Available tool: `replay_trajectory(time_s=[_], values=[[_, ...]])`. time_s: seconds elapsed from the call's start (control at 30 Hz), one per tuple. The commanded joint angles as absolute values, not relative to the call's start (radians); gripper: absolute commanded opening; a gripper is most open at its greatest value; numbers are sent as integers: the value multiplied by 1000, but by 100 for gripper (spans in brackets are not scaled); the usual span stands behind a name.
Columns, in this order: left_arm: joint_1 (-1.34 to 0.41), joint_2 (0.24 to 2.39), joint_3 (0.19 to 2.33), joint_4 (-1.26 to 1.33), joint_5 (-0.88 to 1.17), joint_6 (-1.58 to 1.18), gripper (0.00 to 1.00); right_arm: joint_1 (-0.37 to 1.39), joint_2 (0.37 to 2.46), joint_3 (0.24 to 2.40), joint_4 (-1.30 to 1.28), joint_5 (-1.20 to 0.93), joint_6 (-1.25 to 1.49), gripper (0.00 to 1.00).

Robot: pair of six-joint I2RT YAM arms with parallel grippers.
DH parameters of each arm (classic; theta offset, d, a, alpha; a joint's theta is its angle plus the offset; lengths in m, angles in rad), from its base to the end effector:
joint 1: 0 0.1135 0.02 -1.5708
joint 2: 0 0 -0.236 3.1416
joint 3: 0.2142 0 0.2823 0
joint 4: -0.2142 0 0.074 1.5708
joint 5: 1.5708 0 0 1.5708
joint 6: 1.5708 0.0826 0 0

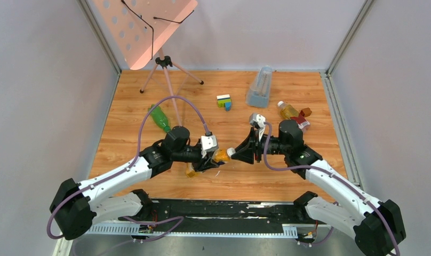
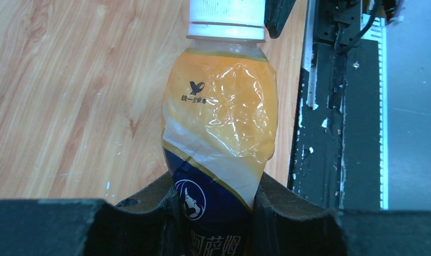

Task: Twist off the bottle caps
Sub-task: Unscrew the bottle cap from the plastic bottle.

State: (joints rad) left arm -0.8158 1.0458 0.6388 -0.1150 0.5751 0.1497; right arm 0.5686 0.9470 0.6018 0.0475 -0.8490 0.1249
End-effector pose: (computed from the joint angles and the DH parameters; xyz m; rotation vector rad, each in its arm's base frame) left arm 0.1749 -0.2515 0.1922 1.3092 1.7144 -0.9963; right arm 0.2067 0.2057 0.2305 -1.0135 1.6745 1.2555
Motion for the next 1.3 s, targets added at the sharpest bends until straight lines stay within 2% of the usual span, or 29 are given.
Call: replay_trajectory(time_s=[0.0, 0.1, 0.13, 0.17, 0.2, 0.23, 0.33, 0.4, 0.57, 0.73, 1.1, 1.27], values=[[-839, 1063, 670, -138, 797, 126, 0, 564, 911, 597, 164, -818, -60, 0], [-838, 1060, 659, -113, 777, 109, 0, 564, 886, 578, 219, -696, 18, 0], [-837, 1056, 652, -98, 753, 86, 0, 564, 877, 573, 233, -625, 68, 5], [-837, 1044, 636, -60, 691, 70, 0, 563, 869, 572, 239, -558, 124, 15], [-837, 1038, 624, -35, 627, 37, 0, 563, 859, 571, 238, -489, 189, 33], [-837, 1024, 599, 31, 598, 21, 0, 563, 847, 569, 240, -432, 245, 43], [-838, 994, 535, 177, 461, -109, 0, 564, 806, 553, 247, -402, 403, 56], [-837, 990, 492, 283, 408, -164, 0, 563, 779, 537, 258, -366, 527, 59], [-839, 1011, 485, 363, 329, -251, 0, 564, 786, 543, 220, -292, 743, 61], [-855, 1036, 511, 387, 244, -318, 0, 577, 850, 600, 133, -216, 810, 61], [-910, 1094, 542, 400, 66, -398, 0, 679, 999, 684, 194, -116, 834, 63], [-919, 1100, 555, 399, 38, -402, 0, 702, 1066, 713, 215, -60, 835, 59]])
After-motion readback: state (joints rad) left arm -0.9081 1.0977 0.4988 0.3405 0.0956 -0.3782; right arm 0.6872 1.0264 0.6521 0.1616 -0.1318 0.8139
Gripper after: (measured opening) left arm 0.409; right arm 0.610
